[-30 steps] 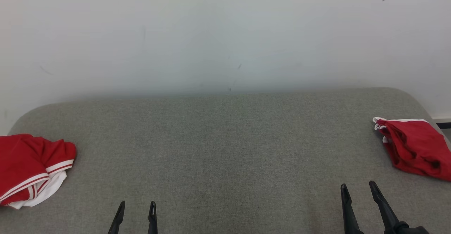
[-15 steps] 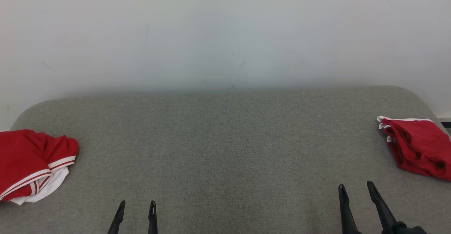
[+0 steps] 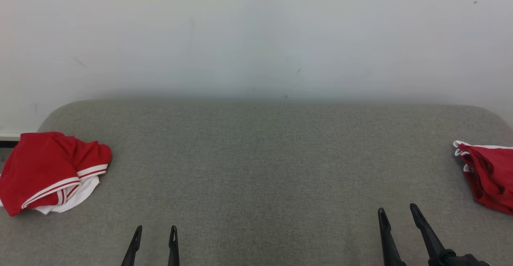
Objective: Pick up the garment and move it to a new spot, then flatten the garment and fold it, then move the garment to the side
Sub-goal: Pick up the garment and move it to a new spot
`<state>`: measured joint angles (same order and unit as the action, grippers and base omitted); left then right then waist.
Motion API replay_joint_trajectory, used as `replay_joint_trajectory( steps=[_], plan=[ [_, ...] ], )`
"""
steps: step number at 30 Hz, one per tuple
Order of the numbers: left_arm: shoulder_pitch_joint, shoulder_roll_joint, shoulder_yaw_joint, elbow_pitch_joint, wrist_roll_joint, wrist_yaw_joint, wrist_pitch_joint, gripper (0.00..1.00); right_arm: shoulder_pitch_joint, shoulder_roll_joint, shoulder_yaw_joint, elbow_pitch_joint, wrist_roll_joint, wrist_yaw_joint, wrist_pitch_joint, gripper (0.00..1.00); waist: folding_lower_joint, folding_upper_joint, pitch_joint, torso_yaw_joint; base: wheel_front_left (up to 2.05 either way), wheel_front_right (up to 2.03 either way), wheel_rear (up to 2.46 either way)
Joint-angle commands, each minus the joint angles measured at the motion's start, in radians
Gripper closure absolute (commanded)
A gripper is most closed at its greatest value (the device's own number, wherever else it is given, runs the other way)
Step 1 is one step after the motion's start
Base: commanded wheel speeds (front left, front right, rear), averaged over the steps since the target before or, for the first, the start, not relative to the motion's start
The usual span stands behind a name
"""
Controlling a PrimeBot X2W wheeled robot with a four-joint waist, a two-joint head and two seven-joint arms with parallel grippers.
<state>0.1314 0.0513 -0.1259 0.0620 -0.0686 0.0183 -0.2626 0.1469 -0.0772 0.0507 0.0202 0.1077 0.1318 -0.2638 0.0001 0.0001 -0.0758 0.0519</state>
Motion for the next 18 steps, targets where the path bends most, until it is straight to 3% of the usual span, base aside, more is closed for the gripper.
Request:
replay_joint_trajectory(
  steps=[1,18],
  plan=[
    [-0.009,-0.002,0.002,-0.002,0.005,0.003,-0.003,0.00,-0.004,-0.004,0.001,0.001,0.005,-0.002,-0.001,0.00,-0.0001,-0.0001,0.002,0.031,0.00,0.00,0.00],
    [0.004,-0.002,0.022,-0.012,0.017,0.004,-0.003,0.00,0.001,0.005,0.037,-0.002,0.015,-0.002,-0.001,0.00,-0.0001,-0.0001,0.005,0.230,0.00,0.00,0.00]
  ],
)
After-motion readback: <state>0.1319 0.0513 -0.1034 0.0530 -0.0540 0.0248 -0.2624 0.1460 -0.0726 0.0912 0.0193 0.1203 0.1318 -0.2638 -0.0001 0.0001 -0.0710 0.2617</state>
